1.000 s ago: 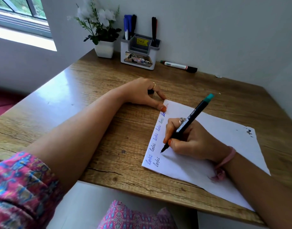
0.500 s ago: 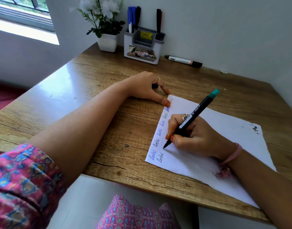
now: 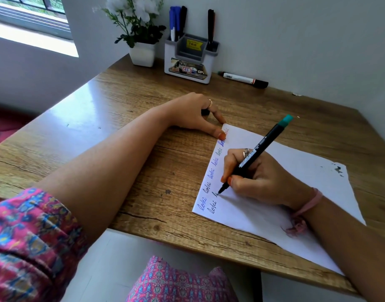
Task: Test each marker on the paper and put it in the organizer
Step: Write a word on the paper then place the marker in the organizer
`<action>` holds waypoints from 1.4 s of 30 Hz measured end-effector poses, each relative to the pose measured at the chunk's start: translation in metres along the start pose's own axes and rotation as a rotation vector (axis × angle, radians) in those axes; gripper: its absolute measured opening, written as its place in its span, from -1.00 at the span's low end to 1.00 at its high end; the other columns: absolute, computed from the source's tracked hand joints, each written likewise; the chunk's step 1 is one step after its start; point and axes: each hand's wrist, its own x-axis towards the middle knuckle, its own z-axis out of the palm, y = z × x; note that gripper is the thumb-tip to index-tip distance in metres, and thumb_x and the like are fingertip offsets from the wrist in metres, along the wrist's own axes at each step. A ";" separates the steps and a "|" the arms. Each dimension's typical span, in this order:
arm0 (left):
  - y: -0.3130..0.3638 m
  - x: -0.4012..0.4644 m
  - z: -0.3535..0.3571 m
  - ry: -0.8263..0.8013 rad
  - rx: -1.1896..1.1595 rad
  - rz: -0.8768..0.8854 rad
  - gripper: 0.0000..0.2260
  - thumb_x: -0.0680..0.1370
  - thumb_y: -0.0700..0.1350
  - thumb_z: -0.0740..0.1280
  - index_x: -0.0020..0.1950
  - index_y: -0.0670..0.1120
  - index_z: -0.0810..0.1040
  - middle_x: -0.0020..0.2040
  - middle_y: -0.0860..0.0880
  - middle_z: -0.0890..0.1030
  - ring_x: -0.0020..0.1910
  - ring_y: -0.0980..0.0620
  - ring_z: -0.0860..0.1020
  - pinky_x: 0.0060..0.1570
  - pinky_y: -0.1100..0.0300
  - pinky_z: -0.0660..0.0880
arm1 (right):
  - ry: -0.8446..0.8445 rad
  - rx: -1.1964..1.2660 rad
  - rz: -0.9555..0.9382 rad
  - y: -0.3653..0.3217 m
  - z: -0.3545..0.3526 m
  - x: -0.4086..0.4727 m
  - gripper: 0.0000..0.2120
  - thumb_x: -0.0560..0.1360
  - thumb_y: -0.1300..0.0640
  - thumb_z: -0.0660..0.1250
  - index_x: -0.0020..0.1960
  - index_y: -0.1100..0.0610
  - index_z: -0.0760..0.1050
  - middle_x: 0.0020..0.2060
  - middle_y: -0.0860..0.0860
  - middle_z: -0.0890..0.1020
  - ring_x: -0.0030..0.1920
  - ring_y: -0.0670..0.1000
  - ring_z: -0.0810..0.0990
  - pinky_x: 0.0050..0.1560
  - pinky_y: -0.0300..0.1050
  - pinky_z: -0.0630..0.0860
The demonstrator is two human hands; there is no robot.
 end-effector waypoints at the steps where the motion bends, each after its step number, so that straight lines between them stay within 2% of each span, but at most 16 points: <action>1: 0.000 0.000 0.000 0.000 0.002 0.000 -0.58 0.31 0.26 0.43 0.12 0.17 0.59 -0.45 0.15 0.38 -0.45 0.21 0.38 -0.35 0.24 0.25 | 0.007 0.000 0.000 0.000 0.000 0.000 -0.92 0.32 0.36 0.24 -0.22 0.26 0.49 -0.47 -0.13 0.54 -0.45 -0.21 0.44 -0.37 -0.41 0.34; 5: 0.000 0.000 0.000 -0.005 0.008 -0.002 -0.58 0.32 0.25 0.43 0.14 0.16 0.59 -0.42 0.15 0.38 -0.42 0.18 0.37 -0.35 0.25 0.25 | 0.003 0.001 -0.015 0.000 0.001 0.000 -0.96 0.33 0.29 0.29 -0.21 0.23 0.50 -0.48 -0.14 0.53 -0.45 -0.21 0.43 -0.37 -0.40 0.33; 11: 0.001 0.000 0.000 -0.004 0.001 -0.006 -0.58 0.33 0.24 0.43 0.14 0.15 0.59 -0.40 0.18 0.39 -0.39 0.18 0.37 -0.32 0.25 0.27 | 0.040 -0.008 -0.021 0.001 0.002 0.002 -0.88 0.36 0.36 0.24 -0.21 0.20 0.50 -0.49 -0.16 0.52 -0.48 -0.21 0.42 -0.40 -0.41 0.32; 13: 0.001 0.000 0.000 -0.005 0.001 -0.009 -0.57 0.33 0.24 0.43 0.15 0.14 0.59 -0.41 0.17 0.39 -0.40 0.19 0.37 -0.32 0.25 0.26 | 0.036 -0.003 -0.017 0.002 0.001 0.002 -0.95 0.34 0.30 0.27 -0.22 0.23 0.50 -0.49 -0.14 0.52 -0.47 -0.20 0.41 -0.40 -0.40 0.32; 16: 0.001 0.000 0.000 -0.003 0.007 -0.013 -0.57 0.32 0.24 0.43 0.14 0.15 0.59 -0.41 0.18 0.39 -0.41 0.20 0.37 -0.35 0.27 0.24 | 0.032 -0.010 -0.024 0.001 0.000 0.002 -0.90 0.31 0.20 0.29 -0.24 0.23 0.49 -0.49 -0.12 0.51 -0.47 -0.21 0.41 -0.39 -0.40 0.32; 18: 0.001 0.000 0.000 -0.009 0.008 -0.014 -0.58 0.33 0.24 0.43 0.15 0.15 0.58 -0.41 0.18 0.39 -0.41 0.19 0.37 -0.35 0.27 0.24 | 0.041 -0.003 -0.023 0.002 0.000 0.002 -0.96 0.33 0.30 0.29 -0.24 0.20 0.50 -0.51 -0.15 0.50 -0.49 -0.21 0.40 -0.40 -0.42 0.31; 22: 0.001 0.001 0.000 -0.008 0.000 -0.017 -0.57 0.31 0.25 0.42 0.14 0.16 0.58 -0.42 0.19 0.40 -0.41 0.20 0.38 -0.34 0.27 0.25 | 0.046 -0.013 -0.019 0.002 0.001 0.002 -0.89 0.34 0.37 0.24 -0.23 0.21 0.49 -0.53 -0.15 0.50 -0.50 -0.21 0.41 -0.41 -0.42 0.31; 24: 0.001 0.000 0.000 -0.008 0.005 -0.017 -0.57 0.32 0.25 0.42 0.14 0.16 0.58 -0.41 0.19 0.41 -0.41 0.20 0.38 -0.35 0.27 0.25 | 0.035 -0.013 -0.022 0.001 0.000 0.002 -0.92 0.34 0.34 0.26 -0.24 0.20 0.49 -0.52 -0.14 0.50 -0.49 -0.21 0.40 -0.41 -0.41 0.31; 26: 0.002 0.000 -0.001 -0.014 0.009 -0.020 -0.56 0.33 0.24 0.42 0.16 0.15 0.58 -0.39 0.19 0.40 -0.39 0.19 0.38 -0.35 0.26 0.24 | 0.049 -0.015 -0.033 0.002 0.000 0.003 -0.97 0.31 0.22 0.30 -0.25 0.14 0.50 -0.49 -0.10 0.50 -0.47 -0.20 0.40 -0.40 -0.38 0.33; 28: 0.003 0.000 -0.001 -0.020 0.009 -0.027 -0.56 0.33 0.24 0.42 0.17 0.13 0.58 -0.38 0.19 0.40 -0.38 0.18 0.38 -0.34 0.26 0.25 | 0.073 -0.026 -0.038 0.003 0.000 0.004 -0.95 0.29 0.16 0.30 -0.25 0.11 0.51 -0.47 -0.07 0.50 -0.45 -0.19 0.41 -0.39 -0.35 0.34; 36: 0.002 -0.001 -0.001 -0.010 -0.008 -0.007 -0.54 0.28 0.29 0.40 0.13 0.17 0.58 -0.42 0.16 0.40 -0.40 0.17 0.37 -0.32 0.24 0.27 | 0.101 -0.016 -0.061 0.007 0.000 0.004 -0.91 0.29 0.12 0.28 -0.24 0.13 0.51 -0.45 -0.08 0.53 -0.43 -0.19 0.43 -0.37 -0.33 0.38; 42: 0.004 -0.001 0.000 -0.022 -0.006 -0.020 -0.55 0.35 0.23 0.42 0.20 0.14 0.55 -0.35 0.21 0.36 -0.35 0.19 0.36 -0.32 0.29 0.24 | 0.097 -0.017 -0.040 0.007 0.000 0.004 -0.93 0.30 0.17 0.32 -0.24 0.15 0.51 -0.47 -0.07 0.51 -0.45 -0.18 0.42 -0.39 -0.32 0.37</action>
